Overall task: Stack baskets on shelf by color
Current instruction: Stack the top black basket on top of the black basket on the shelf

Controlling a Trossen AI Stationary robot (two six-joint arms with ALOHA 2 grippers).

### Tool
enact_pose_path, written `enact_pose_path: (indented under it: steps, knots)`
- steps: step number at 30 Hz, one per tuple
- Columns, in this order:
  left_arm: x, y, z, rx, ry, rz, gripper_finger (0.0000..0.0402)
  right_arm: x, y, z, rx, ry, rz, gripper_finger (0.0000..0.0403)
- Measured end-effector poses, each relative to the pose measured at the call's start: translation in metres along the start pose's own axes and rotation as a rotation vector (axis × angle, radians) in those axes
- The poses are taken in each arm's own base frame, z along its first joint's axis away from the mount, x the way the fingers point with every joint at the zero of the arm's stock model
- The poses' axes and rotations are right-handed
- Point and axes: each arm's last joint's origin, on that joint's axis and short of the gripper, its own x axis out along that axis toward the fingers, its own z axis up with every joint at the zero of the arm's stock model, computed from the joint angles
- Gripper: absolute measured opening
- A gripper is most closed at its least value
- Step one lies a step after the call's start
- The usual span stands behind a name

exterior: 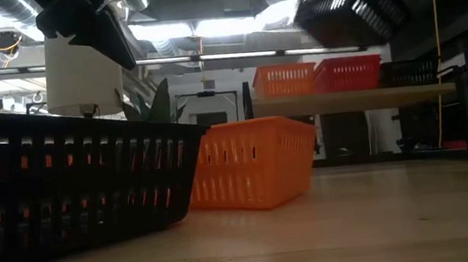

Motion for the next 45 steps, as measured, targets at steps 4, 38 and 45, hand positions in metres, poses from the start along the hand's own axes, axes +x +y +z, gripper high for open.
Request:
enact_pose_path:
  steps: [4, 38, 45]
  knots:
    - [0.0, 0.0, 0.0, 0.0, 0.0, 0.0, 0.0102, -0.011, -0.029, -0.021, 0.16, -0.033, -0.179, 0.0001]
    - [0.014, 0.002, 0.0, -0.007, 0.043, 0.037, 0.0102, 0.025, -0.177, -0.094, 0.473, 0.306, -0.005, 0.0]
    - [0.015, 0.002, -0.001, -0.005, 0.045, 0.036, 0.0102, 0.029, -0.187, -0.104, 0.475, 0.34, 0.01, 0.0]
